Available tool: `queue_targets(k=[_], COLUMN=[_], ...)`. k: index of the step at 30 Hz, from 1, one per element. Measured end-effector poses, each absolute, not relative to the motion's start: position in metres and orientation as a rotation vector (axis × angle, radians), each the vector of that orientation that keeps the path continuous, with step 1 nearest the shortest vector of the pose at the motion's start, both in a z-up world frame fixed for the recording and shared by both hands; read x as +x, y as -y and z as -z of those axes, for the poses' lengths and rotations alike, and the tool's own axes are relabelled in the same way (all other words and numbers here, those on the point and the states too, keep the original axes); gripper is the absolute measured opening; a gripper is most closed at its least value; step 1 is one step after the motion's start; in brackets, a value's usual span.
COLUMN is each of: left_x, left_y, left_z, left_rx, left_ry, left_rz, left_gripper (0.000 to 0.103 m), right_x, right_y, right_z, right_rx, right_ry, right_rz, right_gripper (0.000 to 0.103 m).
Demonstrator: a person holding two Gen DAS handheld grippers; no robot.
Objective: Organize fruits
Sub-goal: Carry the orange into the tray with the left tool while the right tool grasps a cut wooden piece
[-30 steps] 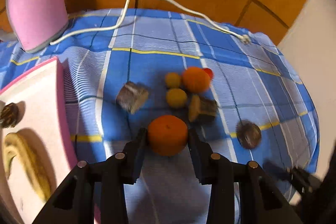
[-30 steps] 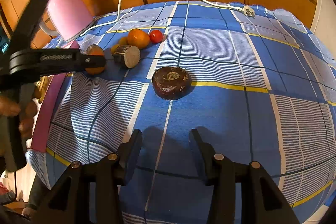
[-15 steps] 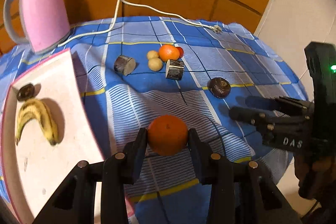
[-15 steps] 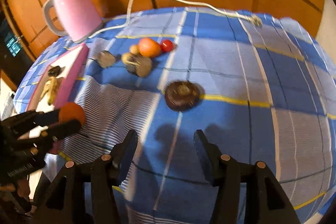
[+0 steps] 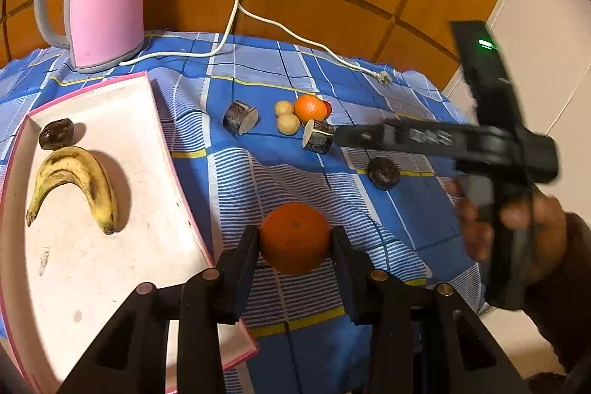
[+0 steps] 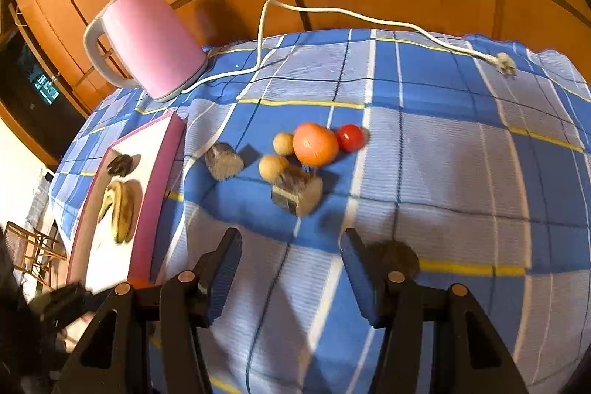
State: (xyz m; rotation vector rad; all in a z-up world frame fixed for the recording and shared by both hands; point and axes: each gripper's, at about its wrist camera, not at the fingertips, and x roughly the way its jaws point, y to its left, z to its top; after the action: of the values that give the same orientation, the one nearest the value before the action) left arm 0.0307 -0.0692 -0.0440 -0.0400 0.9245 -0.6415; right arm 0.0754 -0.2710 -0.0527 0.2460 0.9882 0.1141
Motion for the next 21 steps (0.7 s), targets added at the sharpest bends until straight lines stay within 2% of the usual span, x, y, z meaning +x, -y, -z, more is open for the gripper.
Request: queue_targets(k=[10, 12, 17, 21], left_x=[0.031, 0.031, 0.036, 0.051], left_y=[0.057, 0.054, 0.038, 0.009], left_z=[0.035, 0.033, 0.025, 0.020], left_rx=[-0.069, -0.080, -0.126, -0.194], left_ry=[-0.905, -0.905, -0.892, -0.884], left_rz=[0.618, 0.618, 0.597, 0.521], left_gripper=[0.040, 0.040, 0.040, 0.040], right_x=[0.130, 0.132, 0.111, 0.096], right_y=[0.264, 0.259, 0.243, 0.246], right_z=[0.076, 0.083, 0.080, 0.081], right_rx=[0.224, 0.197, 0.090, 0.108], right_ry=[-1.067, -1.106, -1.081, -1.072], right_rz=[-0.025, -0.031, -0.023, -0.032], right_gripper=[0.056, 0.033, 0.031, 0.032])
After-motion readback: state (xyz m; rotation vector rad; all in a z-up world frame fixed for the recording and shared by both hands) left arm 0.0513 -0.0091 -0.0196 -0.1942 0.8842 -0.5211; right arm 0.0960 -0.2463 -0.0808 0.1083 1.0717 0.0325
